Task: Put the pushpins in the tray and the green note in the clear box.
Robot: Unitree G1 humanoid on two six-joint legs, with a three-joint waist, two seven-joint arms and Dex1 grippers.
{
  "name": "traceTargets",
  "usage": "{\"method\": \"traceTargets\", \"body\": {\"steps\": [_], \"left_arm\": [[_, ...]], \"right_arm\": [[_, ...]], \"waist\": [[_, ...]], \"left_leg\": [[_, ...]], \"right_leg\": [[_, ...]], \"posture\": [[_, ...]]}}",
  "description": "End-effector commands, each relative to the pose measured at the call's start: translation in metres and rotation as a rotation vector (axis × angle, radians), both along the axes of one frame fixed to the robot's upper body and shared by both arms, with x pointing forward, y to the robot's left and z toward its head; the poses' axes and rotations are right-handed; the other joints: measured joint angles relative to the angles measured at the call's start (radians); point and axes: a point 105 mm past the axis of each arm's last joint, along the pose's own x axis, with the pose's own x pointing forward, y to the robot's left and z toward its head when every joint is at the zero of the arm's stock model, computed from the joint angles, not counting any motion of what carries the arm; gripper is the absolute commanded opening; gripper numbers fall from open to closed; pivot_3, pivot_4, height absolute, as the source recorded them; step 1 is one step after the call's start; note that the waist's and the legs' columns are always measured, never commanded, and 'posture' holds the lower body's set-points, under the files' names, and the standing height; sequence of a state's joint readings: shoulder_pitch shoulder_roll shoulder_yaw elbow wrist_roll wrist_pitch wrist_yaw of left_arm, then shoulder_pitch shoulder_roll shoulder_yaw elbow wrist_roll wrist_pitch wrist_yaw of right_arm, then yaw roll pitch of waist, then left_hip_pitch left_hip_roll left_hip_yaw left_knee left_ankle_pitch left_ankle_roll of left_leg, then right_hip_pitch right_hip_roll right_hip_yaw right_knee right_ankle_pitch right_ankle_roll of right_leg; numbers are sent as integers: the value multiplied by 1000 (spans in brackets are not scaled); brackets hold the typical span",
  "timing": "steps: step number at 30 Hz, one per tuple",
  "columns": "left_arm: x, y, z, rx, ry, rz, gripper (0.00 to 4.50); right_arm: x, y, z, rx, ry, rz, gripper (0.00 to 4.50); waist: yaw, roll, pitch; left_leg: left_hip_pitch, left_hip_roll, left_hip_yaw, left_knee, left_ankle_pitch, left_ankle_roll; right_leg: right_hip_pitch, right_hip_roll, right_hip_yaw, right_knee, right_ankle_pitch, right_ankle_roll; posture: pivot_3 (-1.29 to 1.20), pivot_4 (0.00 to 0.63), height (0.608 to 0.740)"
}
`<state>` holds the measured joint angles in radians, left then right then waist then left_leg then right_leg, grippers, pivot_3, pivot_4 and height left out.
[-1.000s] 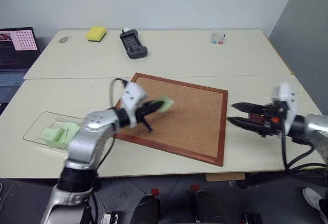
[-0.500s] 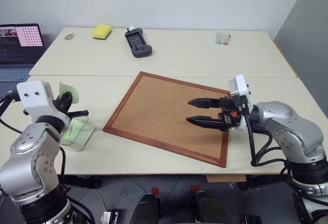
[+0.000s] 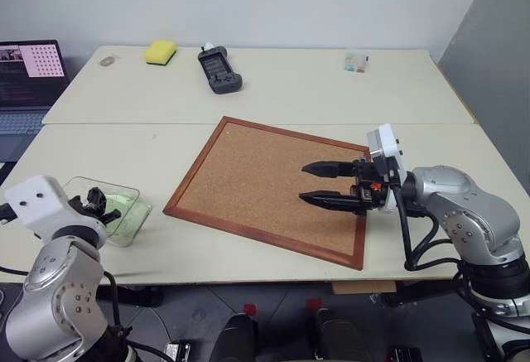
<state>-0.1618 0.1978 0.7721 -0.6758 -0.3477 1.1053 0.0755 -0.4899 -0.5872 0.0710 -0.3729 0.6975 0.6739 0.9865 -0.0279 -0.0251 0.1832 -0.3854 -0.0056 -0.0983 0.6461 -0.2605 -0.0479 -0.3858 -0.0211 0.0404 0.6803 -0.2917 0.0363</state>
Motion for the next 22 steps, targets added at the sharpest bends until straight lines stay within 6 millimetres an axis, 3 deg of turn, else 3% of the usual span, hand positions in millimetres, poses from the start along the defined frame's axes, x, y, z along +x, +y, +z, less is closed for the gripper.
{"method": "traceTargets", "body": {"steps": [1,4,6,9,11,16,22], "left_arm": [[-2,1,20,43,-59,6,2722],[-2,-1,28,76,-68,-22,3340],[0,-15,35,137,-68,-130,3801],[-1,-70,39,335,-48,-501,4458],[-6,-91,35,337,-65,-621,4495],[-1,-115,10,297,-105,-676,4495],[13,-128,-8,238,-148,-590,4495]], "right_arm": [[0,3,10,26,-40,7,2827],[1,3,10,32,-41,2,2827],[2,3,11,35,-38,-4,2827],[10,-7,8,38,-35,-88,2827],[17,-14,5,45,-27,-172,2827],[55,-44,-16,52,-100,-685,2827],[44,-60,-58,-9,-140,-993,2827]], "waist": [[0,0,0],[0,0,0],[-1,0,0],[-2,0,0],[-1,1,0],[3,0,0],[5,1,-1]], "left_leg": [[0,0,0,0,0,0],[0,0,1,0,0,0],[0,0,0,0,0,0],[0,0,0,-1,0,0],[0,0,2,-1,0,-1],[0,0,2,-1,0,0],[0,0,4,-1,0,-1]], "right_leg": [[0,0,0,0,0,0],[0,0,0,0,0,0],[0,0,0,0,0,0],[-1,0,1,0,0,0],[-1,-1,2,-1,0,0],[1,-2,3,-2,0,0],[0,-1,3,-1,0,0]], "posture": [[0,150,740],[0,150,740],[0,150,740],[0,150,740],[0,150,740],[0,150,740],[0,150,740]]}}
